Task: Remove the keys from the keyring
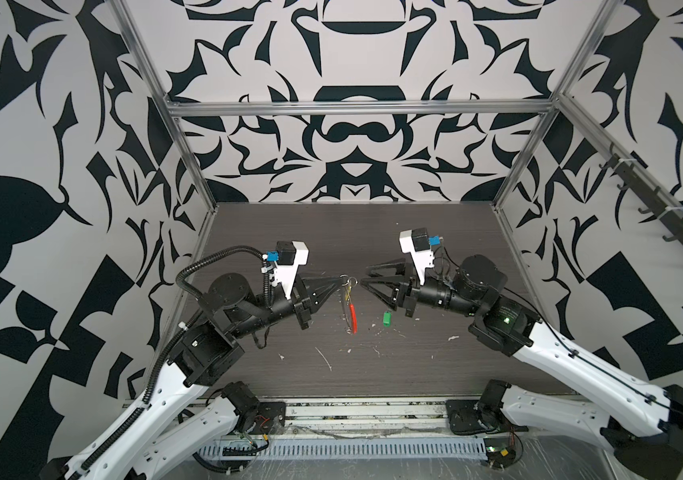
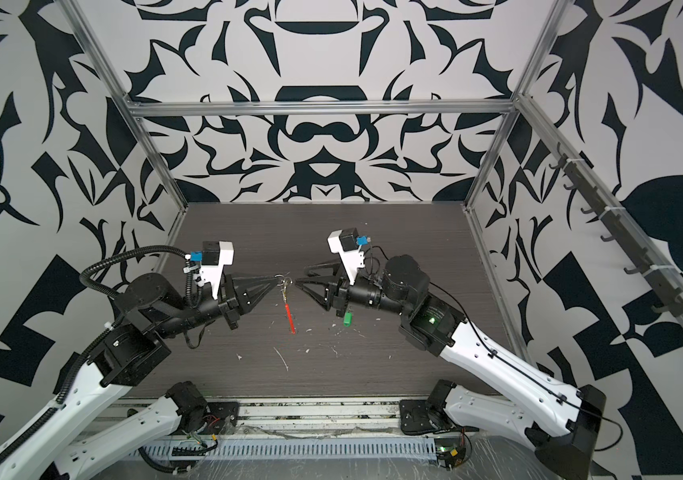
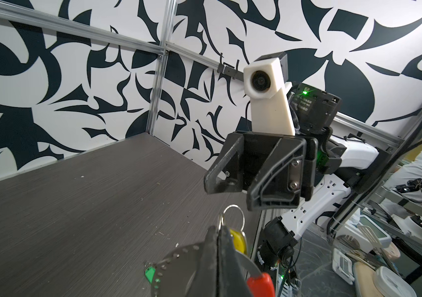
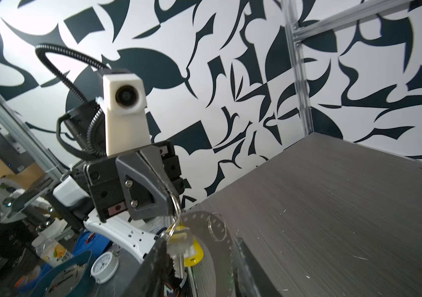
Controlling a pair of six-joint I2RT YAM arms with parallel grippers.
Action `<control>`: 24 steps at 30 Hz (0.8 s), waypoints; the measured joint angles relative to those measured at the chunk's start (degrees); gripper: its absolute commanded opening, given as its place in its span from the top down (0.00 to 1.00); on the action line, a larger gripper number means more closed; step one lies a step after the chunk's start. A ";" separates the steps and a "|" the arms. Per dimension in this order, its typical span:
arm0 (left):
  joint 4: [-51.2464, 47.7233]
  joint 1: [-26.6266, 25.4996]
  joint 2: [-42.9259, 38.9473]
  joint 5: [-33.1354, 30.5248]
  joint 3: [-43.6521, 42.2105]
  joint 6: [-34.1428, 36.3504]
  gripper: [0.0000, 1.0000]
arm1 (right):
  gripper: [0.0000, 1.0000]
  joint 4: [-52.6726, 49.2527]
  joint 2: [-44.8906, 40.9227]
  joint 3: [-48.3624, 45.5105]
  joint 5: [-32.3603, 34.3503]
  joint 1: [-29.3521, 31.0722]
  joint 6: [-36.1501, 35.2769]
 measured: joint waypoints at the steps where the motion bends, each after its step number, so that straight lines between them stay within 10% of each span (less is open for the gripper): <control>1: 0.00 0.00 -0.04 -0.48 -0.02 0.02 1.00 | 0.58 0.63 0.07 -0.02 0.79 0.09 0.68; 24: -0.04 0.00 -0.61 -6.08 -1.55 0.04 1.00 | 0.76 1.99 5.86 3.10 9.79 5.62 5.03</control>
